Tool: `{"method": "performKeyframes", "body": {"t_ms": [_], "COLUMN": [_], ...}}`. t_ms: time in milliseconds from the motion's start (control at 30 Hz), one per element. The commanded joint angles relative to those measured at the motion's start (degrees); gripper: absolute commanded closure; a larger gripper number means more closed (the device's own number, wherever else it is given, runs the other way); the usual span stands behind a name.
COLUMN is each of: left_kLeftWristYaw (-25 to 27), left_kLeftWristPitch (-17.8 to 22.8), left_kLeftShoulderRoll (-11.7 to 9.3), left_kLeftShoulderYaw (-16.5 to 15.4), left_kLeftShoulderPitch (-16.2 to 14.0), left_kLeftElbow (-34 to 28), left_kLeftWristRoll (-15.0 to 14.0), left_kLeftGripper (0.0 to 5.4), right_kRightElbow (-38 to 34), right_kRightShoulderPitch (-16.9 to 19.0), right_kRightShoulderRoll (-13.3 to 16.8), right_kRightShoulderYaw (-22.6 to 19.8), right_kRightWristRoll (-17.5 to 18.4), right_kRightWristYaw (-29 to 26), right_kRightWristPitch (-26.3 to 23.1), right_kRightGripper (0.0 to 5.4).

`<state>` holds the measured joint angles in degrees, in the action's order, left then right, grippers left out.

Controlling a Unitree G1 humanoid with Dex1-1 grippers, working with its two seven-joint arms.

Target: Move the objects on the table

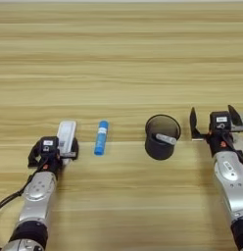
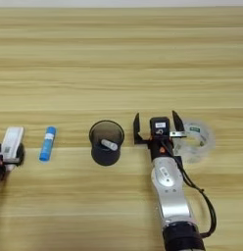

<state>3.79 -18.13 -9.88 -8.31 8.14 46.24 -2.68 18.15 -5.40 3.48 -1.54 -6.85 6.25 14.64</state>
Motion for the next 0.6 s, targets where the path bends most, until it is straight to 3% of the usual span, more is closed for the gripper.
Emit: {"method": "performKeyframes", "body": {"t_ms": [33,300,600], "left_kLeftWristYaw": [0.07,1.12,1.69], "left_kLeftWristPitch": [2.57,2.28,1.95], "left_kLeftShoulderRoll": [0.08,0.19,0.32], "left_kLeftShoulderYaw": [0.59,0.56,0.54], "left_kLeftShoulderPitch": [-1.34,-1.14,-1.11], "left_kLeftElbow": [2.72,3.38,3.44], "left_kLeftWristRoll": [0.74,0.35,0.29], "left_kLeftGripper": [0.02,0.32,1.33], "right_kRightElbow": [-0.70,-0.73,-0.52], "right_kRightShoulderPitch": [0.09,0.10,-0.09], "right_kRightShoulderRoll": [-0.35,-0.33,-0.32], "right_kRightShoulderYaw": [-0.03,-0.05,-0.07], "right_kRightWristRoll": [0.09,0.10,0.09], "right_kRightWristYaw": [0.44,0.44,0.49], "right_kRightWristPitch": [-0.11,-0.13,-0.09], "right_kRightGripper": [0.00,0.00,0.00]}}
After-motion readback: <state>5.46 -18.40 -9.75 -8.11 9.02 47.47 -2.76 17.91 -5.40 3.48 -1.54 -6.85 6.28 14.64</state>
